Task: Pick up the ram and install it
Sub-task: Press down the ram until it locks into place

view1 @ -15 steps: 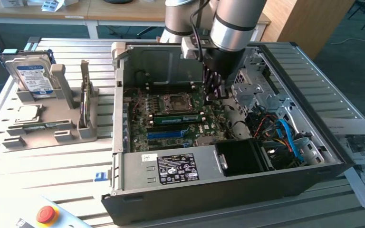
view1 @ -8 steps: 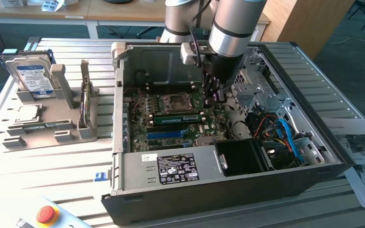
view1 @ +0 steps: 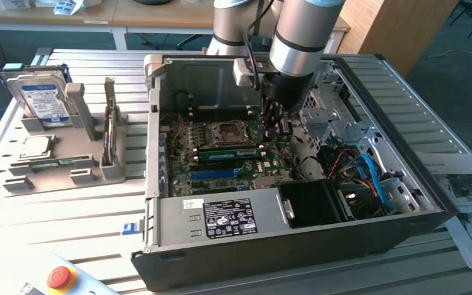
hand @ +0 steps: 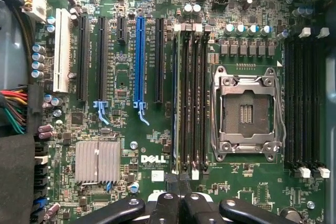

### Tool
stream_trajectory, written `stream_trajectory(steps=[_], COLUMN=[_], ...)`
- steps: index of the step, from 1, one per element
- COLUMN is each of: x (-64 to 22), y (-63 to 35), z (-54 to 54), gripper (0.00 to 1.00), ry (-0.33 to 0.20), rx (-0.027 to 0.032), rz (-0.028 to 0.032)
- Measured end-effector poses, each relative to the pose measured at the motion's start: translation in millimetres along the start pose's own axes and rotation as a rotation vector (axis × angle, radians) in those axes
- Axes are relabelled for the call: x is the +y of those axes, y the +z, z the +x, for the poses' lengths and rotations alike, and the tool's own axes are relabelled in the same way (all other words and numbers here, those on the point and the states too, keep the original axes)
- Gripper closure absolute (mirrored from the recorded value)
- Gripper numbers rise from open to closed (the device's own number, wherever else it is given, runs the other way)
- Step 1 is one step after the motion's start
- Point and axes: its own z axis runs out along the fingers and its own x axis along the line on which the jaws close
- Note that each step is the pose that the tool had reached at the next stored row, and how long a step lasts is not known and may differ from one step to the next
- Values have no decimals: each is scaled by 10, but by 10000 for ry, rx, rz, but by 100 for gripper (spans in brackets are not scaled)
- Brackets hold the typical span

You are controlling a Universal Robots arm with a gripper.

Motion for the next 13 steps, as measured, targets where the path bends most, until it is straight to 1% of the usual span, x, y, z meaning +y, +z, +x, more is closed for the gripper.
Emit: stream_trajectory(steps=[9, 13], x=[-4, -4], y=[149, 157], z=[3, 4], gripper=[90, 90], ry=[-1, 0], rx=[1, 2], rz=[29, 30])
